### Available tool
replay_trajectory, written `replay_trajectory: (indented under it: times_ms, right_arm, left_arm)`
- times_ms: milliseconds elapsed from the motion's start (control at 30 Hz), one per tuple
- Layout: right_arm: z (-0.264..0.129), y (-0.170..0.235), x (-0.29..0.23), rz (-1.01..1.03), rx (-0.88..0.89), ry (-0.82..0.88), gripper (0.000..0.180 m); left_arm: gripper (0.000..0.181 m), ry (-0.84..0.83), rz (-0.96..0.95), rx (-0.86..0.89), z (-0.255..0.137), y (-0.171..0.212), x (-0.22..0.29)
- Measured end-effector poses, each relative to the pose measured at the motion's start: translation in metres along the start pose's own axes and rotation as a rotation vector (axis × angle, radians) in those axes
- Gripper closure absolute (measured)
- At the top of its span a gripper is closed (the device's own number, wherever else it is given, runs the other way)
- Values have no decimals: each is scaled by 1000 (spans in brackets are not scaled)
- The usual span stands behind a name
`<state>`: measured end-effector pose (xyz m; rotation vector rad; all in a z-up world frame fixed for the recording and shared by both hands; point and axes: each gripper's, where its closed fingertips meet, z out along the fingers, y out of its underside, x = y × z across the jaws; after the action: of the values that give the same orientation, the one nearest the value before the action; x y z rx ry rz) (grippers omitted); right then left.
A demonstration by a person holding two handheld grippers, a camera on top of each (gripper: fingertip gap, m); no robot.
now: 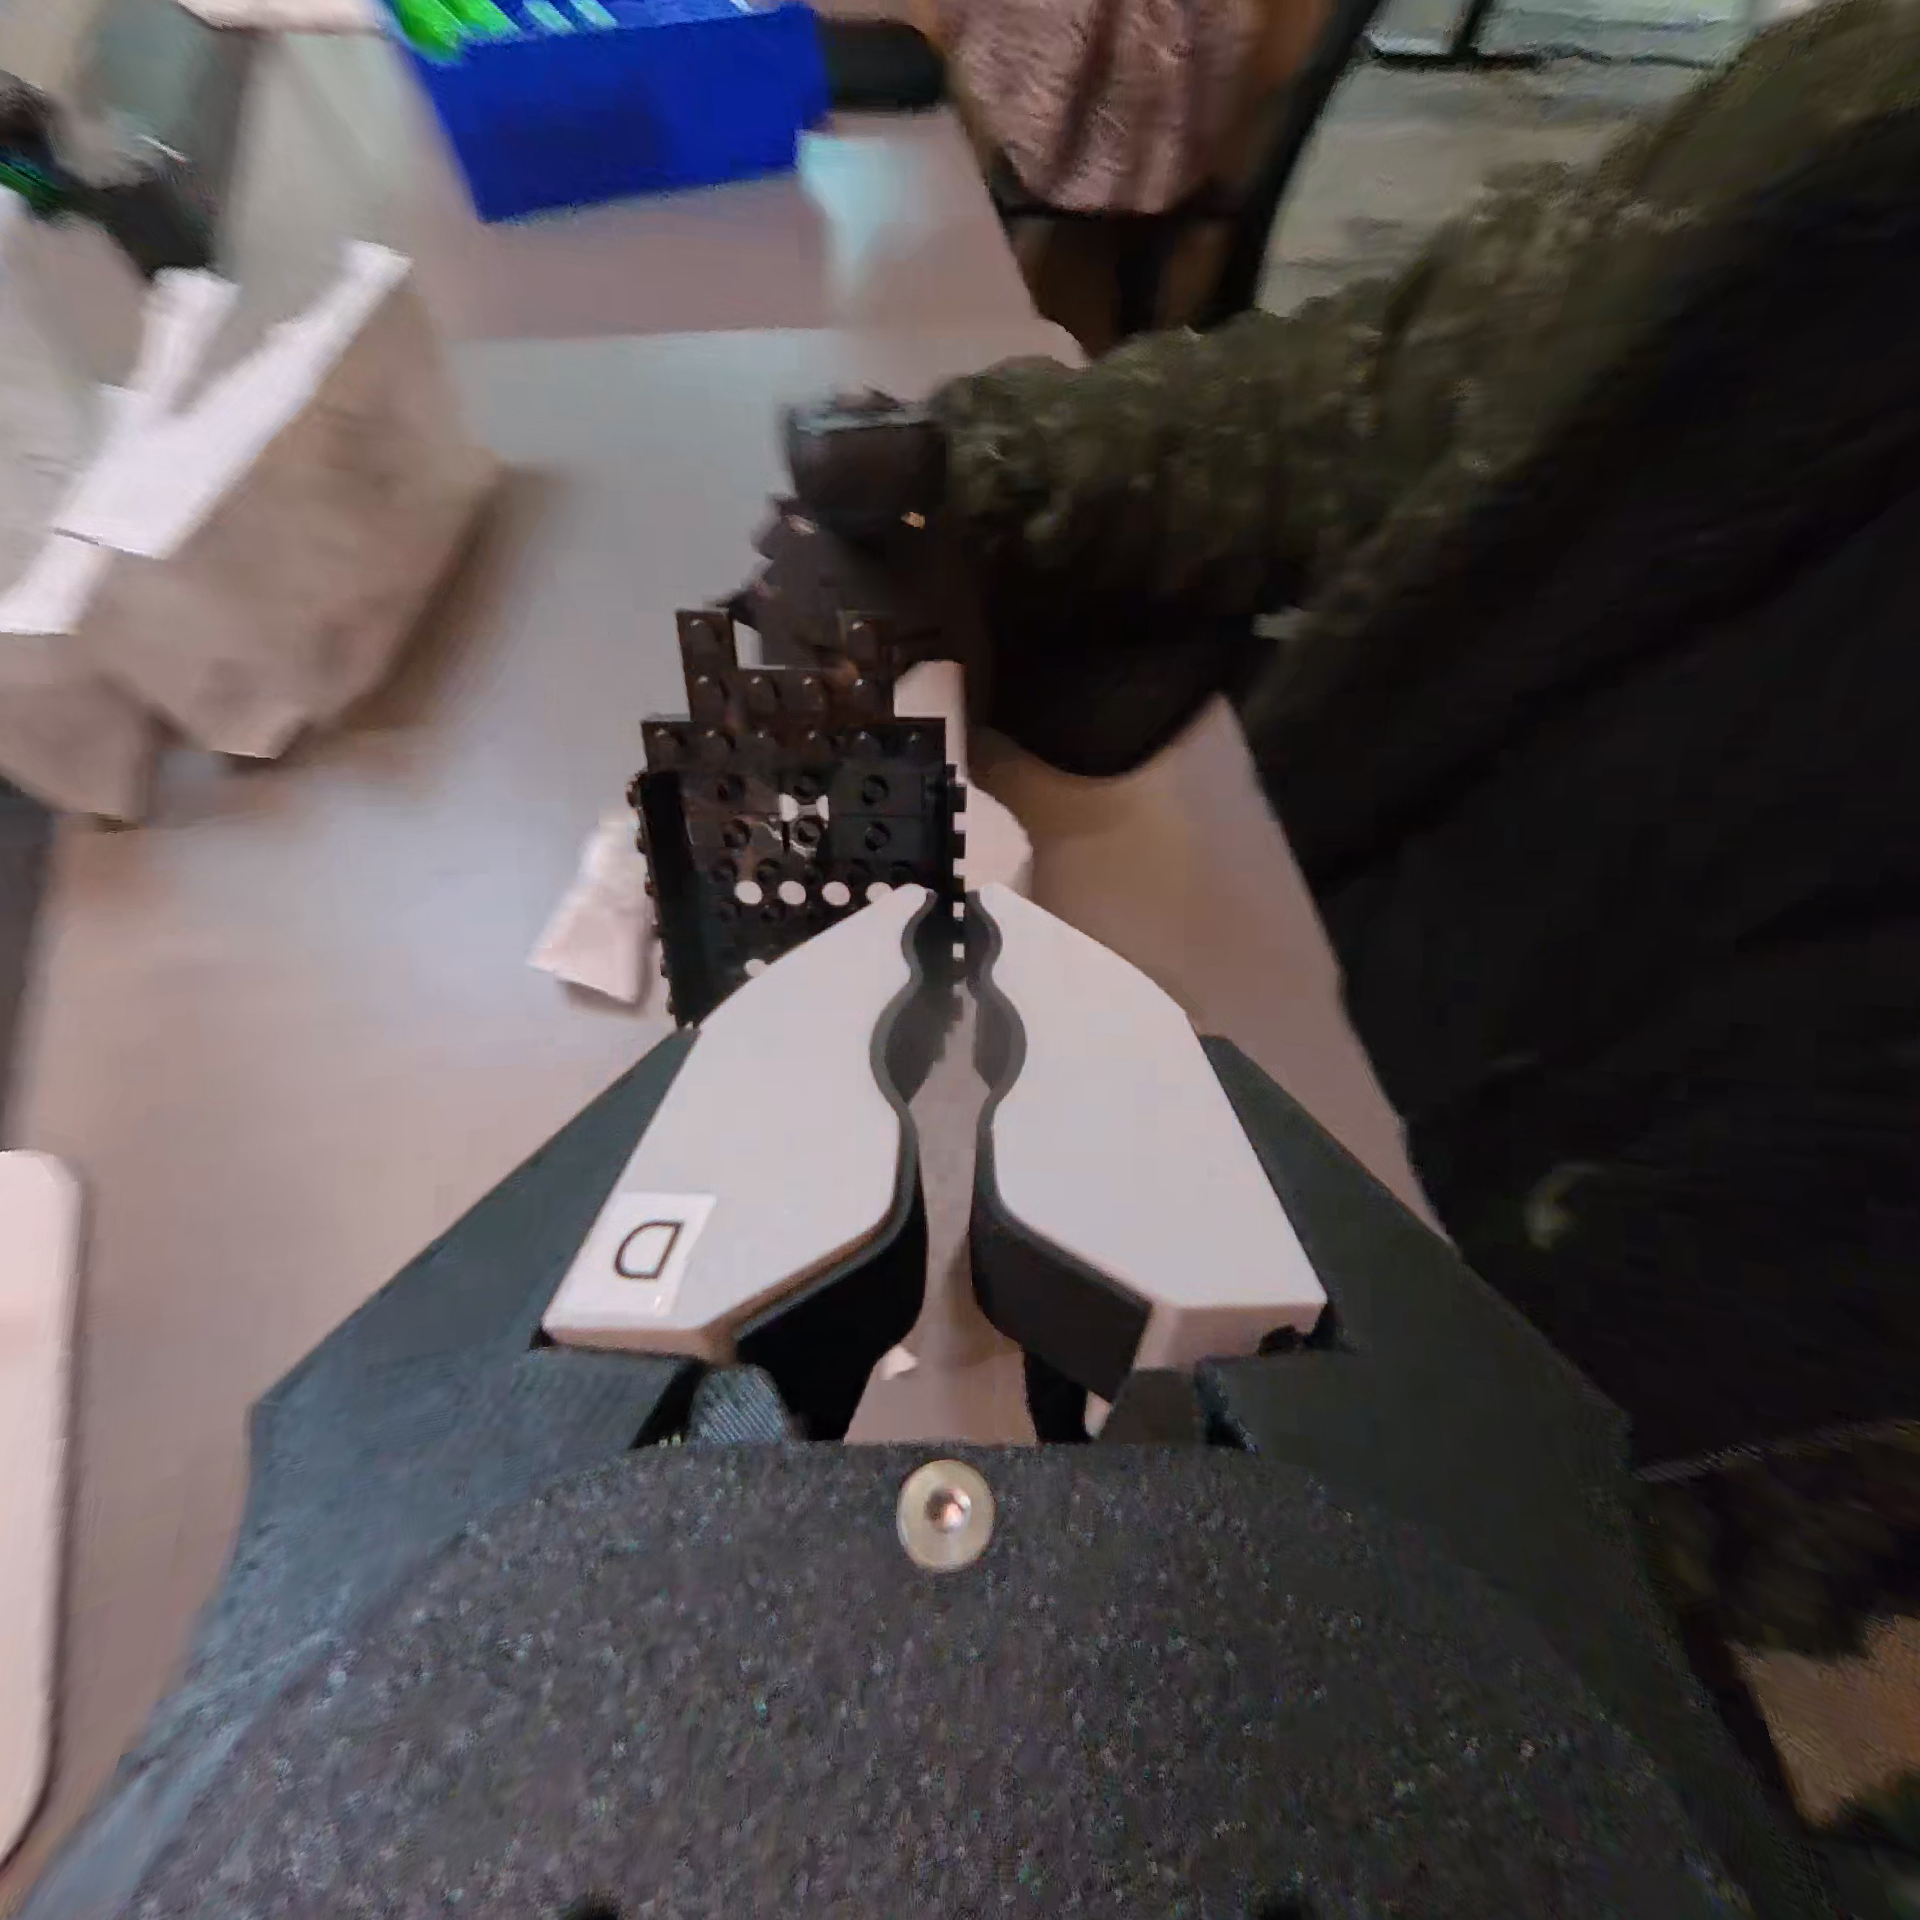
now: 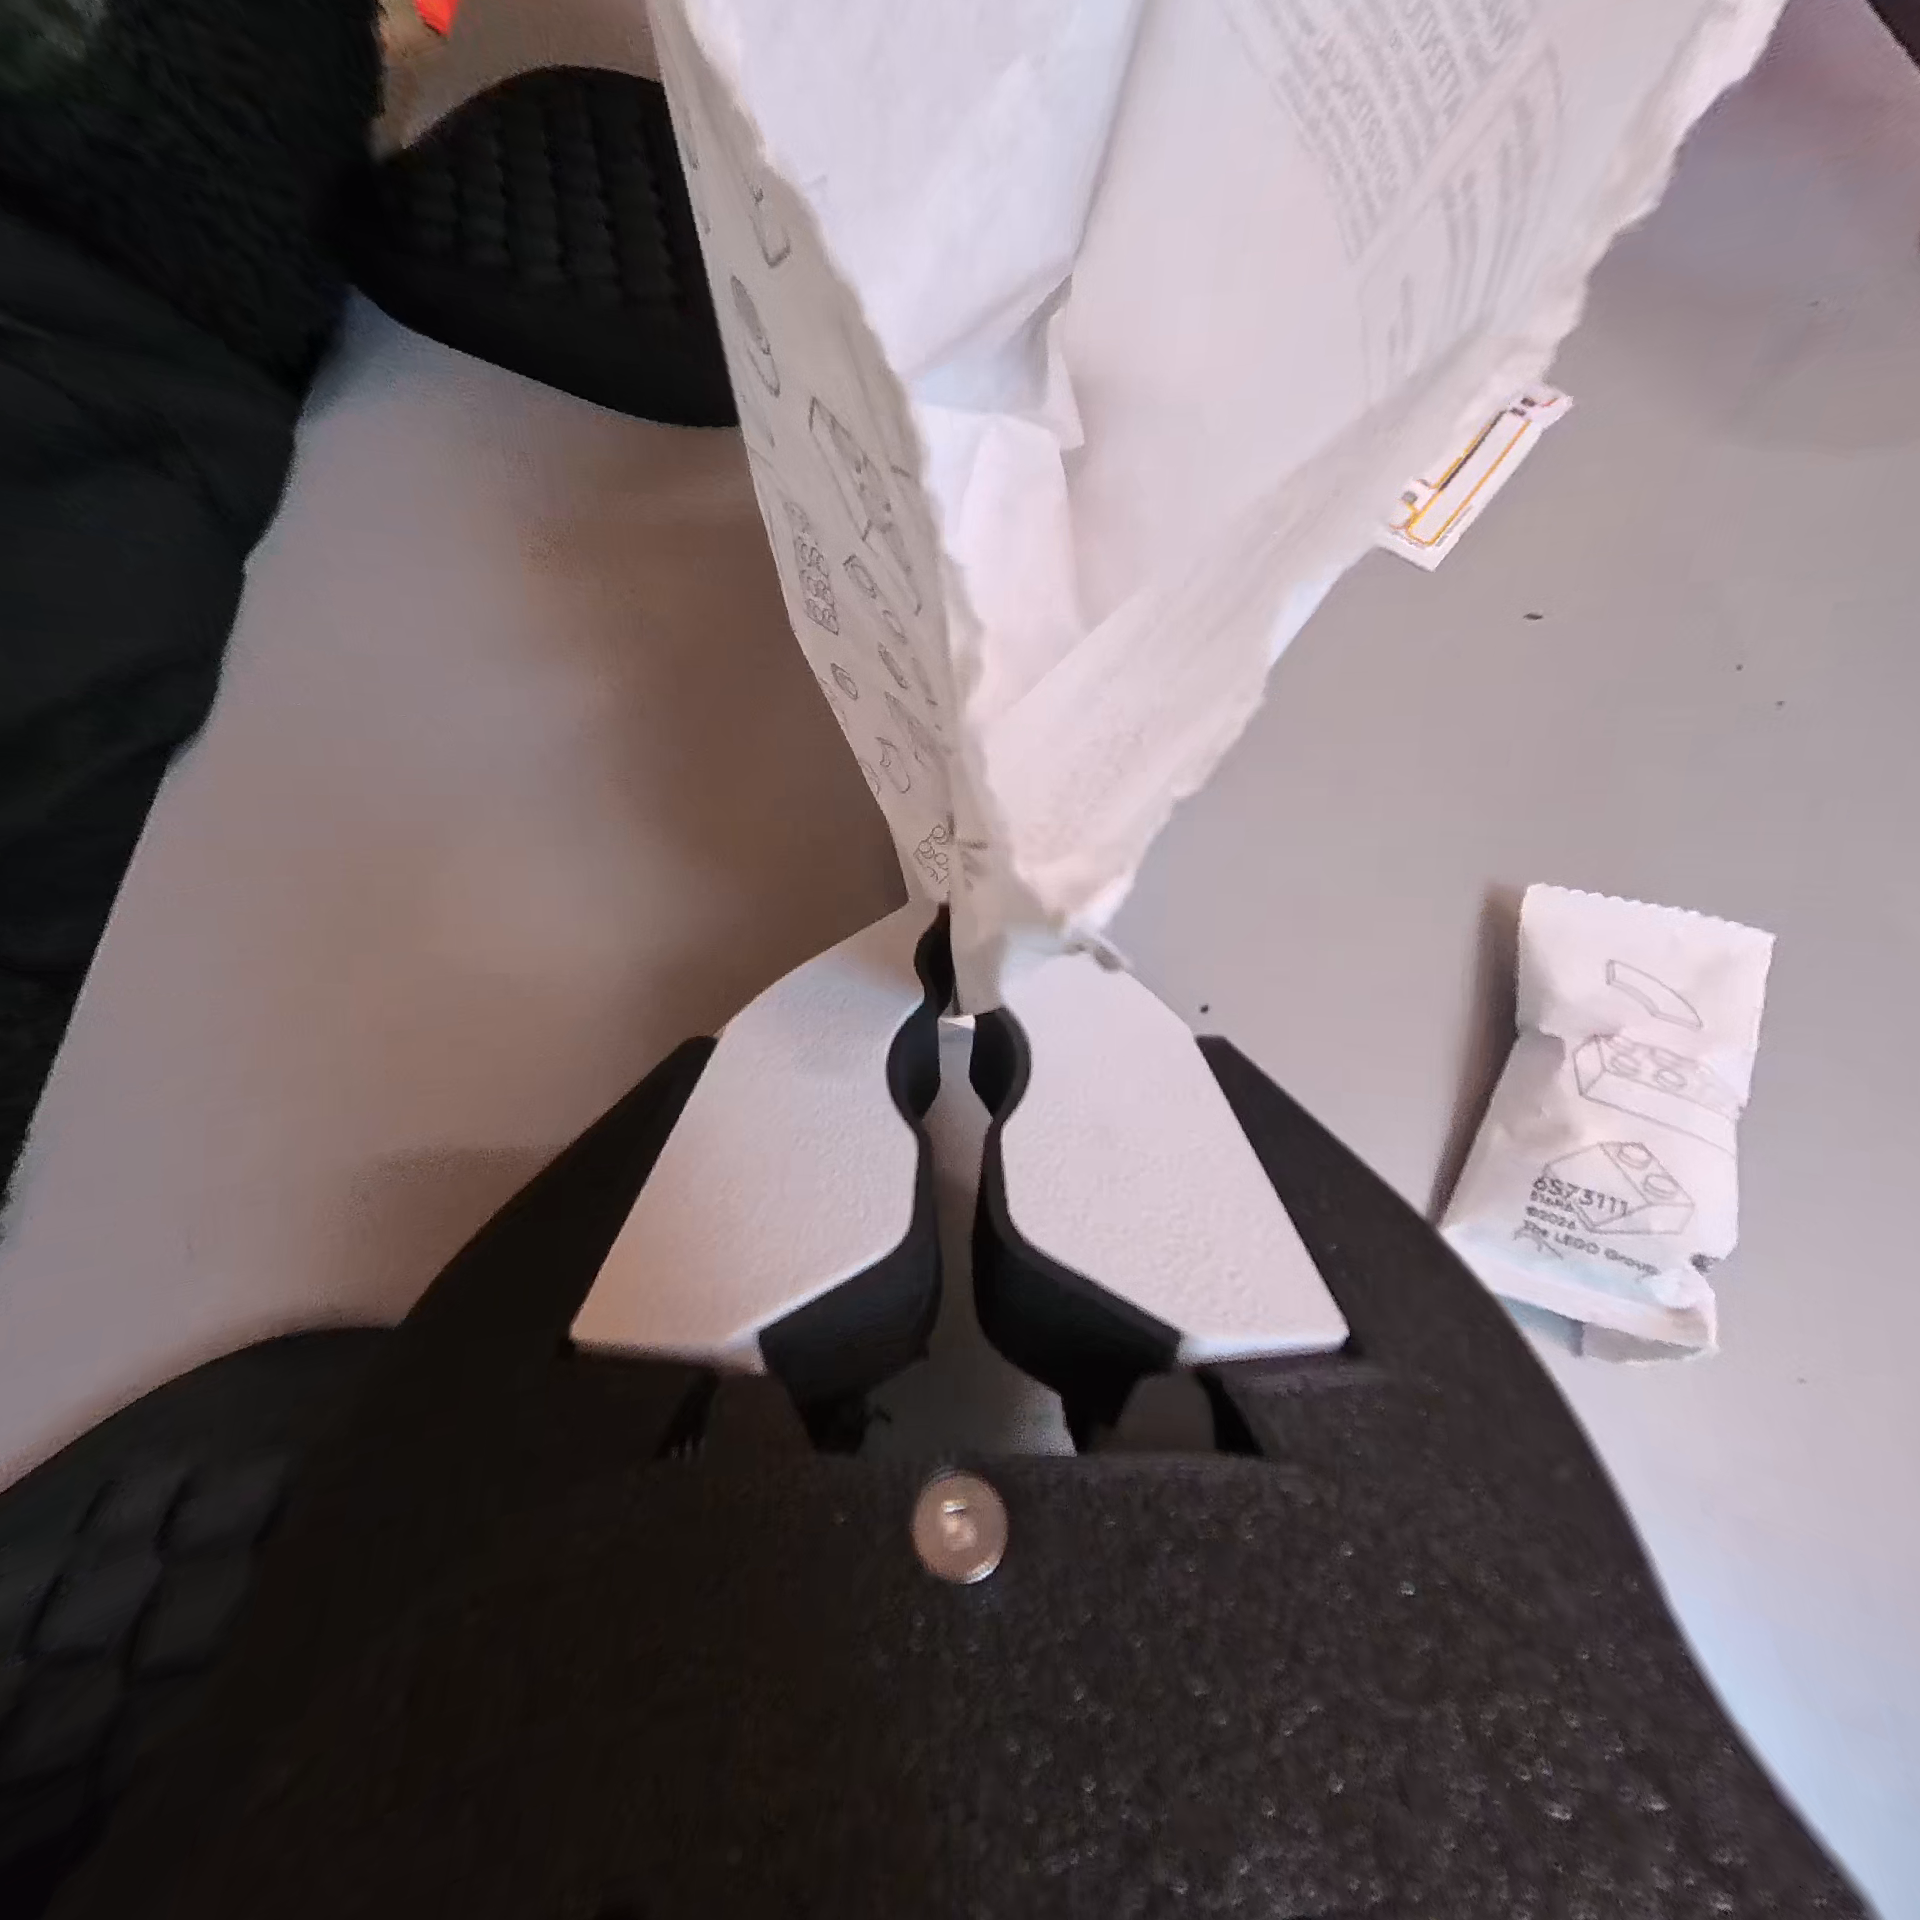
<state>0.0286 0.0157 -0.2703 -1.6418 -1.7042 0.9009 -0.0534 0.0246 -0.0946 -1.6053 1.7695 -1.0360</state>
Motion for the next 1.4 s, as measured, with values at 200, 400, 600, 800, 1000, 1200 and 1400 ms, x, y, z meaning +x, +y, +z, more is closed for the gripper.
replay_trajectory:
  times_ms: [200,400,600,800,1000,1200,1400]
  right_arm:
    - [11,-8,-5,-140,-69,91,180]
    - [11,-8,-6,-162,-89,111,180]
    - [10,-8,-5,-165,-87,118,180]
    - [9,-6,-2,-169,-96,140,180]
    - [-2,0,-3,-178,-120,126,180]
    - [-9,5,-1,-148,-128,117,180]
    - [-9,6,-1,-135,-121,110,180]
  left_arm:
    - [179,197,-132,-226,22,18,11]
    - [179,299,-116,-506,43,52,30]
    - [164,257,-93,-603,52,66,32]
    - [159,131,-27,-440,38,43,25]
    - [164,-296,-10,-317,0,60,-29]
    - [151,-544,-217,-562,1,172,-83]
    - [124,-588,-720,-483,23,231,-113]
